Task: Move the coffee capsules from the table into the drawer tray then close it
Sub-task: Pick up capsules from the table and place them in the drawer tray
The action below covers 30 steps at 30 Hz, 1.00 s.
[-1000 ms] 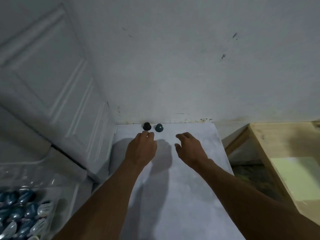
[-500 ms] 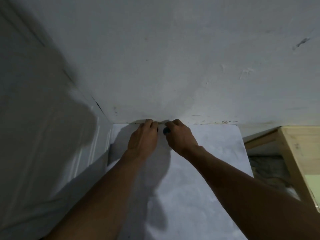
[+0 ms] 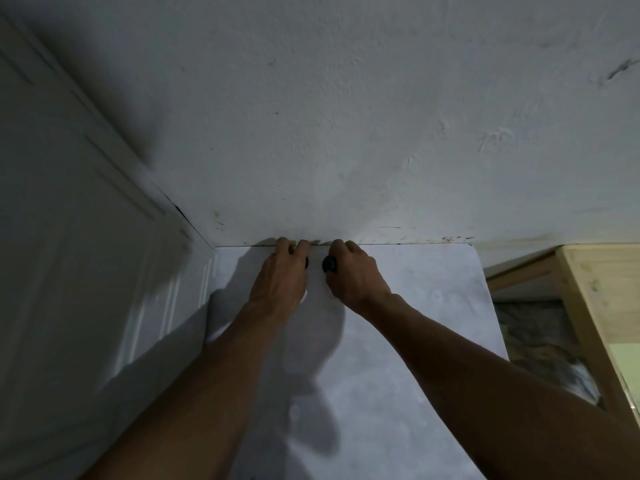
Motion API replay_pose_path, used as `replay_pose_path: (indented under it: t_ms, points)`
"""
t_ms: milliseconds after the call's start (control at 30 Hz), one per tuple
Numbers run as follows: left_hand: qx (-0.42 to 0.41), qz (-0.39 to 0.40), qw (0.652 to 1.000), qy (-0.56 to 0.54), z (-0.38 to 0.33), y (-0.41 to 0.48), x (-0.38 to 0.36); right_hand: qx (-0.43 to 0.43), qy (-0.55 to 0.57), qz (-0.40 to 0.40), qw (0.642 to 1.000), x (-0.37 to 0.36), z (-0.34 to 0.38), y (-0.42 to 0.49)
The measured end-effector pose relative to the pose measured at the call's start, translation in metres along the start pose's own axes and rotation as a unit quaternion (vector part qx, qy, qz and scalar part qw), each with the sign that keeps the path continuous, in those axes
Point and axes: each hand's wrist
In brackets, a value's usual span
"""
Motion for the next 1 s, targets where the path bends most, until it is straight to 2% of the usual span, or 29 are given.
replay_pose_path:
  t_ms: [300,533,633,767,1000]
  points:
    - [0.028,-0.015,0.999,-0.029,-0.035,-0.051,0.019,-0.003,0.013,-0.028,1.000,0.020,-0.008,-0.058]
    - [0.009,-0.099,0.995,-0.004,-0.075,-0.105,0.043,0.001,0.012,-0.112,0.994,0.049,-0.006,-0.124]
    - [0.015,-0.139,0.990,0.021,-0.091,-0.135,0.050,0.034,-0.013,-0.152,0.988,0.060,-0.008,-0.155]
    - [0.041,-0.167,0.984,-0.035,-0.116,-0.183,0.051,0.072,-0.009,-0.183,0.980,0.062,-0.013,-0.202]
    - [0.071,-0.188,0.979,-0.038,-0.140,-0.282,0.021,0.121,-0.009,-0.166,0.979,0.042,-0.016,-0.296]
Point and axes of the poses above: each hand's wrist, its own y-axis towards the middle knuckle, its own x-axis out of the back of the hand, z = x × y, and after that the axes turned 7 degrees about z, right-handed
